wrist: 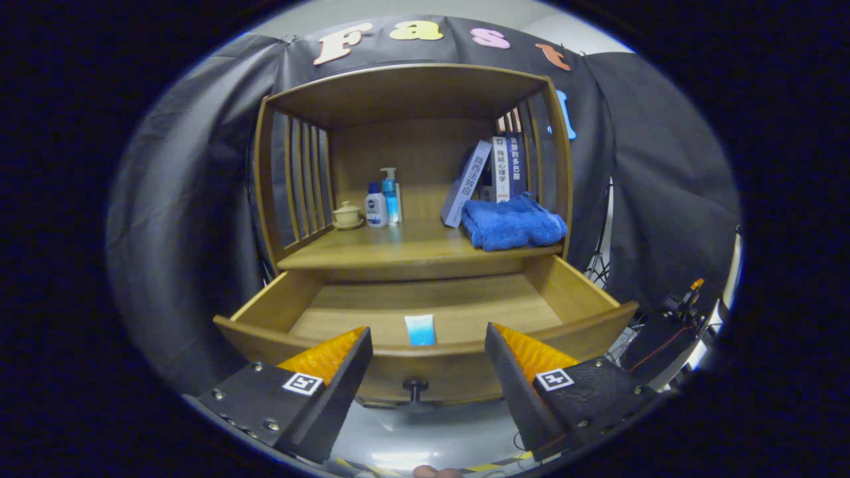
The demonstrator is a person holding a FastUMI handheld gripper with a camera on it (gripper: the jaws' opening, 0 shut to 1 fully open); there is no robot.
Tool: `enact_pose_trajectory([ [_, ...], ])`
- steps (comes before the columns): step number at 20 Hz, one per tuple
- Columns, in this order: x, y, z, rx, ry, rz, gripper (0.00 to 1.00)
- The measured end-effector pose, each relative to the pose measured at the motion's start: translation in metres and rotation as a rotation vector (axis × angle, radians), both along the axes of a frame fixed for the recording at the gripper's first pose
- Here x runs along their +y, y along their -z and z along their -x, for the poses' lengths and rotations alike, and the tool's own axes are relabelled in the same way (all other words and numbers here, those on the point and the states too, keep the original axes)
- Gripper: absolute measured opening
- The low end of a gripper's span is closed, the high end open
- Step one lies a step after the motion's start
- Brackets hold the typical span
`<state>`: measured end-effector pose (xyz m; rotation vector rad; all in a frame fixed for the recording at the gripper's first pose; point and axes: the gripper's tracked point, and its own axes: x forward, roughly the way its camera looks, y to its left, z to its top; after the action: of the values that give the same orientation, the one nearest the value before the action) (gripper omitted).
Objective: Pull open the drawer, take out the items inside it, and place them on the countertop above the cabinet.
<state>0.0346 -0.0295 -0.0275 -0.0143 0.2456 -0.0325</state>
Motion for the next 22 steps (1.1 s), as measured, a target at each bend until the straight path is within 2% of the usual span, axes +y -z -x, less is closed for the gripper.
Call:
enact_pose_trajectory([
  [1, -0.006, -0.007, -0.009, 0.013, 0.021, 0.013, 1.0],
  [5, 0.002, -0.012, -0.05, 0.108, -0.016, 0.043, 1.0],
  [10, 0.021, 0.012, -0.087, 0.286, -0.084, 0.081, 1.0],
  [14, 0.008, 0.054, -0.114, 0.452, -0.056, 0.17, 1.0],
  [15, 0.008, 0.066, -0.122, 0.48, -0.064, 0.156, 1.0],
  [20, -0.002, 0.111, -0.134, 0.676, 0.014, 0.03, 1.0],
  [22, 0.005, 0.115, -0.137, 0.707, 0.004, -0.024, 0.88],
])
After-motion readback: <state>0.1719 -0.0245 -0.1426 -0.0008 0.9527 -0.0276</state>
